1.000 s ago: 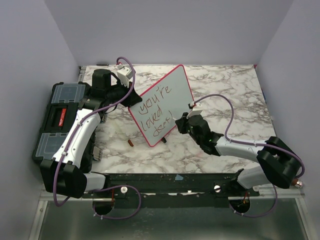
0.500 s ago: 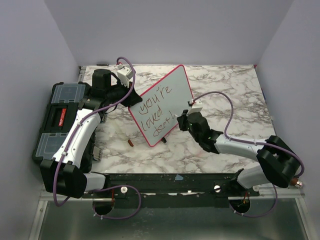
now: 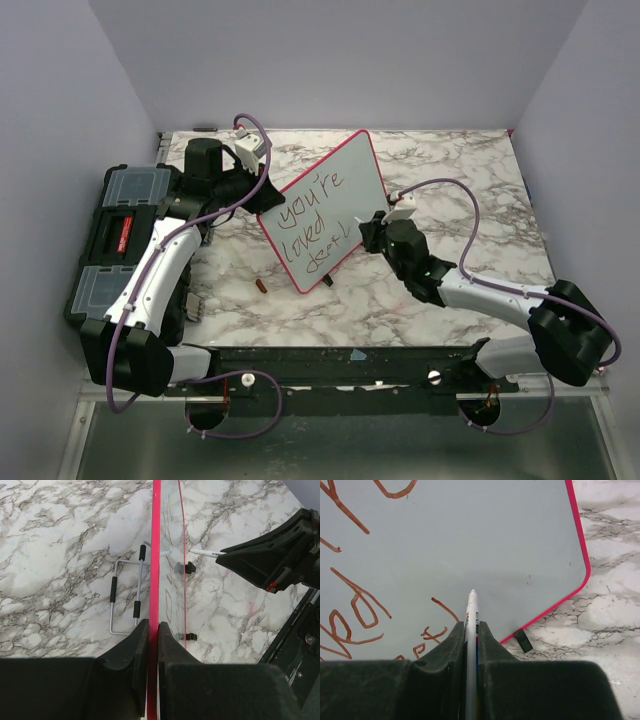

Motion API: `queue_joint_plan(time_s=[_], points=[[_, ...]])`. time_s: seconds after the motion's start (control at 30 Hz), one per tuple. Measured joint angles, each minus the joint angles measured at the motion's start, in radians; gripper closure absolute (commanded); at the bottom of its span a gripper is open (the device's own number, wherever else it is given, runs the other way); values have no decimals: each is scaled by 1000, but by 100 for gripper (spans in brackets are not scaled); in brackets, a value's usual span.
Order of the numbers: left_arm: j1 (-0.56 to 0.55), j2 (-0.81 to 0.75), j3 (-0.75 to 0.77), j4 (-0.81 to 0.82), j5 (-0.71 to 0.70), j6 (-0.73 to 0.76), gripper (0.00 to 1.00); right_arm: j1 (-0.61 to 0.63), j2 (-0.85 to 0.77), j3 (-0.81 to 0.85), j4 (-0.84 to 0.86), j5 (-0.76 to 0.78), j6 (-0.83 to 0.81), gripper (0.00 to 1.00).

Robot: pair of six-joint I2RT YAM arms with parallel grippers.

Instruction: Write a sentence on the whiteboard

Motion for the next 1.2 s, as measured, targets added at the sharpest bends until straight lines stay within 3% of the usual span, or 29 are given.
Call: queue_joint_plan(time_s=[1.2], points=[[0, 0, 0, 0, -1, 0, 100, -41, 68, -50, 85, -102, 78, 99]])
